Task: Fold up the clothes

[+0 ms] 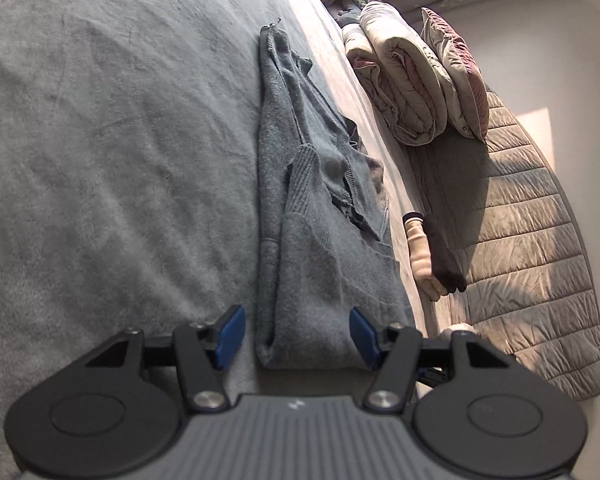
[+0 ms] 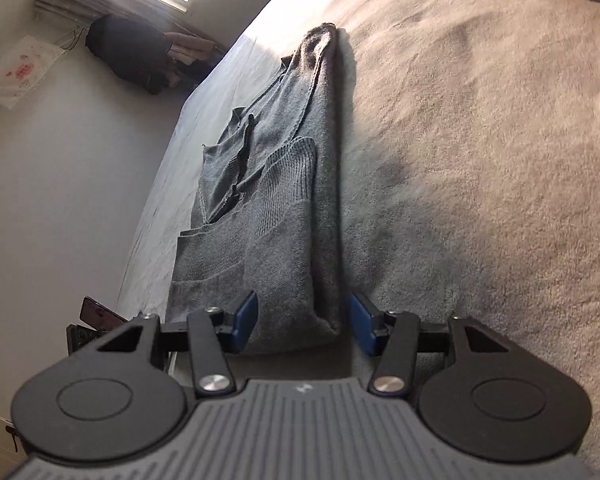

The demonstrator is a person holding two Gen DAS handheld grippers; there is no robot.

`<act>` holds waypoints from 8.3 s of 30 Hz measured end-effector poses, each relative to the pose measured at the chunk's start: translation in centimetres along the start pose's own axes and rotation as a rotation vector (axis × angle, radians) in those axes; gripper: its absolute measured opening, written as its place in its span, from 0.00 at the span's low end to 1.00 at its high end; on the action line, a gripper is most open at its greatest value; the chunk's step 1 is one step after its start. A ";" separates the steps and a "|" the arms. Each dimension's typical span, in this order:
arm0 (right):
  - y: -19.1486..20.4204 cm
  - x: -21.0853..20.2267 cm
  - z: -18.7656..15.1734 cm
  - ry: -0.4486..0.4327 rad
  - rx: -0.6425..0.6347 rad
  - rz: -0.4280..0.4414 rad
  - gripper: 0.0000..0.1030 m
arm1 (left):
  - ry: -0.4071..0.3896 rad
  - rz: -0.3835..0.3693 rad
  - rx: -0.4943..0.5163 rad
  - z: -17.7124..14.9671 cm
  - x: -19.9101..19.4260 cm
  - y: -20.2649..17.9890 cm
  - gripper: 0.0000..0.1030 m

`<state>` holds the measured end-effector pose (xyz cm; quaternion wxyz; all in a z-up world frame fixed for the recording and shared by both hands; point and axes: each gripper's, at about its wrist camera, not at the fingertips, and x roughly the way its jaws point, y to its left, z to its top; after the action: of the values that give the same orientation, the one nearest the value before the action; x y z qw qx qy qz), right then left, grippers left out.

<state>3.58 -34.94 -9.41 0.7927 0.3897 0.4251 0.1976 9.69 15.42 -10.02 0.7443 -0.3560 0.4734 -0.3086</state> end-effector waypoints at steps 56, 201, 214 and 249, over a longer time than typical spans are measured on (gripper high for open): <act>6.4 -5.0 -5.9 0.177 -0.074 -0.223 0.22 | 0.114 0.140 -0.005 -11.0 -3.9 -3.9 0.17; 10.2 16.7 8.7 -0.253 -0.690 -0.397 0.18 | -0.431 0.501 0.513 8.9 12.1 -6.9 0.09; 9.0 6.7 8.3 -0.295 -0.491 -0.384 0.51 | -0.344 0.355 0.238 7.7 3.2 -5.9 0.52; 1.9 4.2 3.5 -0.308 0.165 -0.032 0.55 | -0.427 0.121 -0.128 0.5 3.3 -2.4 0.77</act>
<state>8.81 -32.63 -8.91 0.8169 0.4723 0.3194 0.0875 11.02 11.55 -9.48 0.8206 -0.4308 0.3441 -0.1506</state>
